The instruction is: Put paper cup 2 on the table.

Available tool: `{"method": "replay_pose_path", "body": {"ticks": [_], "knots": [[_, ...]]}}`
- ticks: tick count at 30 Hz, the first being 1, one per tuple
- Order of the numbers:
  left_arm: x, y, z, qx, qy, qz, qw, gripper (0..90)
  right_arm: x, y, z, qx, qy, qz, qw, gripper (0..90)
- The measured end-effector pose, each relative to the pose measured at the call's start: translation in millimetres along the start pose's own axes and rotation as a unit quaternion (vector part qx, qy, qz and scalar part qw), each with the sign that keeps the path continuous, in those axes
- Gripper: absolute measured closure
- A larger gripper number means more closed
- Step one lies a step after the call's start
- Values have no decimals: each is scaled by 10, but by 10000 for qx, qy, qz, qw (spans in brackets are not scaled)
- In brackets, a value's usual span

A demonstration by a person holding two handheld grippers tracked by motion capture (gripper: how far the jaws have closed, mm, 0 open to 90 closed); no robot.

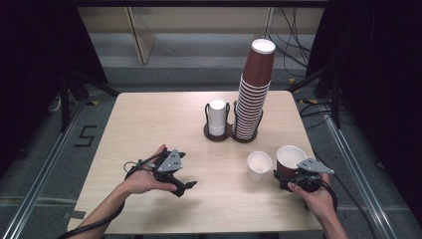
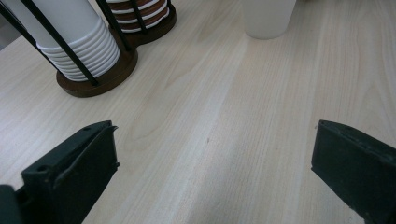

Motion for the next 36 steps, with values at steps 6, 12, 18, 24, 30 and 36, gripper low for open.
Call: {"method": "replay_pose_path", "body": {"ticks": [6, 12, 18, 24, 30, 36], "knots": [[7, -15, 14, 64, -4, 8, 10000, 0, 84, -9, -92, -64, 82, 37, 9999, 36], [6, -25, 19, 48, 5, 28, 10000, 0, 106, 7, -206, -67, 33, 71, 9999, 35], [16, -26, 24, 30, 12, 5, 10000, 0, 173, -2, -310, -123, 33, 22, 9999, 36], [32, -15, 26, 0, 2, 16, 10000, 0, 235, 29, -394, -132, 123, 103, 9998, 43], [56, -11, 15, -14, 35, -11, 10000, 0, 260, -1, -448, -93, 55, -68, 9999, 43], [59, -37, 44, 9, -12, -40, 10000, 0, 306, 40, -495, -105, 162, 117, 9997, 43]]}}
Point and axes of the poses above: each handheld gripper's, and its own axes: z roughly forward along the jaws, x roughly out of its underside, y roughly to its left, the point moved 10 cm from there along z, roughly forward along the jaws, and after that the axes turned 1 degree about x, right-handed, at the moved point
